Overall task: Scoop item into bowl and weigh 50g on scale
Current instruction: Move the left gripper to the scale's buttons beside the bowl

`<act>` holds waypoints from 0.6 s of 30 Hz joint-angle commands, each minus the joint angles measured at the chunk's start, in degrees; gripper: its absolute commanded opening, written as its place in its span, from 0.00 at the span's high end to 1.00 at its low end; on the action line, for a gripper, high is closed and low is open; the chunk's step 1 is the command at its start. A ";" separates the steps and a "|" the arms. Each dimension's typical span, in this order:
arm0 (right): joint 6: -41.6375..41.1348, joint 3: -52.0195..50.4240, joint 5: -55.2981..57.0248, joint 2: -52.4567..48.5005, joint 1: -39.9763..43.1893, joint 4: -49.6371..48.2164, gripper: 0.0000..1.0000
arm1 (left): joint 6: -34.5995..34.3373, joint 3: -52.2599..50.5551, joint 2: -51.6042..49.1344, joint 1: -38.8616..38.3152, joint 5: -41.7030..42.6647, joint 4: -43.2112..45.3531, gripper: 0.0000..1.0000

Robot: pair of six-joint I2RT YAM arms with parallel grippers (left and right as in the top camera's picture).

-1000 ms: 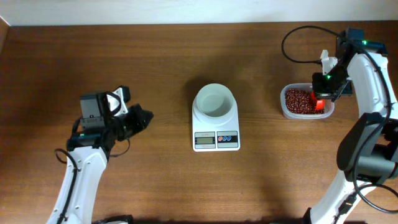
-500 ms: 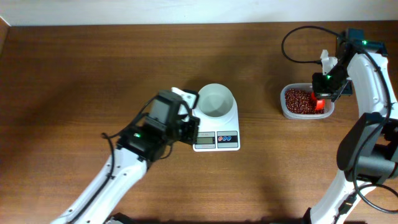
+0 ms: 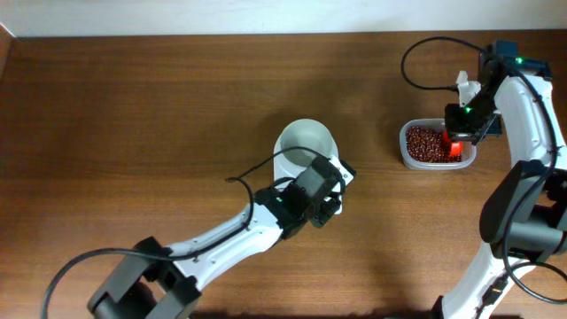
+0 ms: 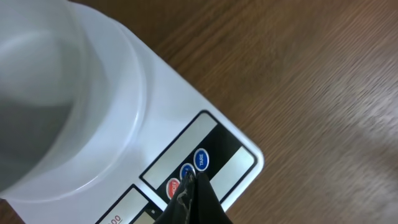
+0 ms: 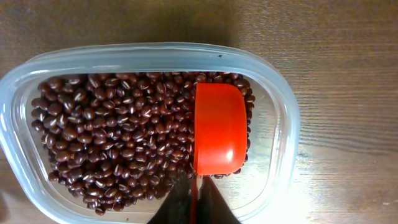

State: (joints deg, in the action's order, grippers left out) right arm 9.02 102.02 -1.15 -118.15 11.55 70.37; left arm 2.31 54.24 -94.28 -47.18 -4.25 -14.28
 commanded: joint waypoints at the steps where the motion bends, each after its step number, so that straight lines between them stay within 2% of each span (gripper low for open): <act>1: -0.22 -0.39 0.72 -0.48 0.11 -0.15 0.85 | 2.71 0.68 -3.30 -0.24 -3.48 0.44 1.00; 3: -0.22 -0.39 0.72 -0.48 0.11 -0.15 0.84 | 5.16 0.68 -4.39 -0.24 -6.71 0.81 1.00; 6: -0.22 -0.39 0.72 -0.48 0.11 -0.15 0.85 | 5.14 0.68 -4.83 -0.24 -8.90 1.03 1.00; 14: -0.22 -0.39 0.70 -0.48 0.11 -0.15 0.84 | 5.14 0.68 -5.25 -0.24 -8.57 0.92 1.00; 18: -0.22 -0.39 0.72 -0.48 0.11 -0.15 0.85 | 5.16 0.68 -5.27 -0.24 -4.55 1.75 1.00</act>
State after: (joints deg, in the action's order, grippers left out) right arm 8.99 102.02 -1.10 -118.15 11.55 70.35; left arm 6.48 54.24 -98.91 -47.24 -11.70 -13.30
